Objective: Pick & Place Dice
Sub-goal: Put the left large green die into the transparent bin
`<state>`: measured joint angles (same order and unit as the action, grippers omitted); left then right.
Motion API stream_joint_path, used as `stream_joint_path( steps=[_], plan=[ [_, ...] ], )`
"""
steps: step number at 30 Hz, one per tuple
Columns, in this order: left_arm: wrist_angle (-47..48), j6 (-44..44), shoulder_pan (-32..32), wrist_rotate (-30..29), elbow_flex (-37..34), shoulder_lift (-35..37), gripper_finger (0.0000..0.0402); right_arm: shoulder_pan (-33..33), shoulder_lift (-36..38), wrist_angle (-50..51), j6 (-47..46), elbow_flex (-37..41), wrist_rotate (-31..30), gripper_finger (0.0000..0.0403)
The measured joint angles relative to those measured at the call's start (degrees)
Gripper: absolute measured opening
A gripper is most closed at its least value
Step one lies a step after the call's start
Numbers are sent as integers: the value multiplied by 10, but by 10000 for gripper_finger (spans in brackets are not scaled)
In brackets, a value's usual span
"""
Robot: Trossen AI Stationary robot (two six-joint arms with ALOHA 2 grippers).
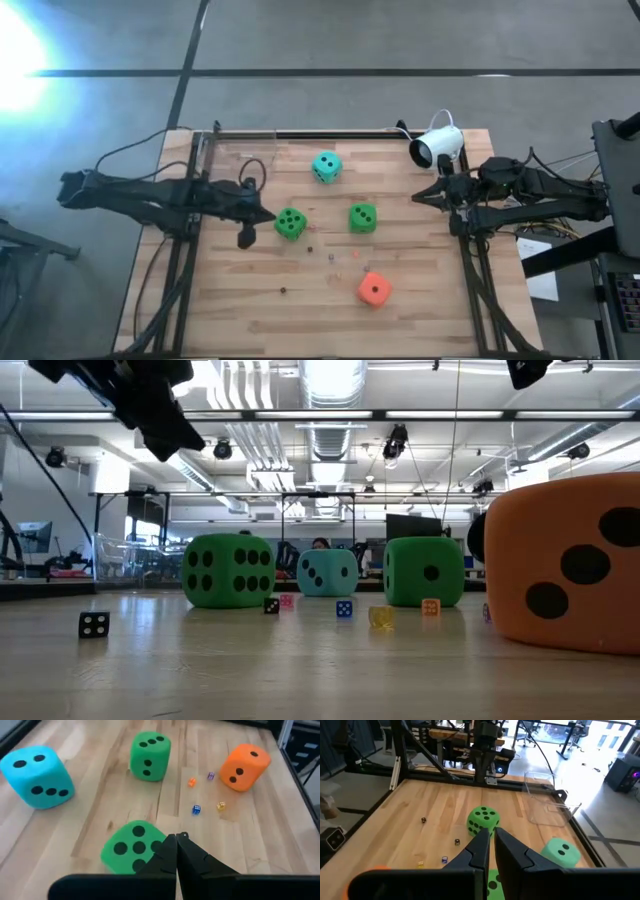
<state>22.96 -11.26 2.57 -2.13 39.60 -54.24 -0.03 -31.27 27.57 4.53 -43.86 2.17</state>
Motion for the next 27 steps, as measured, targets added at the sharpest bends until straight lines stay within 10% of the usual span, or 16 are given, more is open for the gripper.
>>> stream_joint_path(
  steps=[27],
  plan=[
    [235, -178, 6, -66, 196, -102, 2, 0, -1, 1, 16, 0, -54, 27]
  ],
)
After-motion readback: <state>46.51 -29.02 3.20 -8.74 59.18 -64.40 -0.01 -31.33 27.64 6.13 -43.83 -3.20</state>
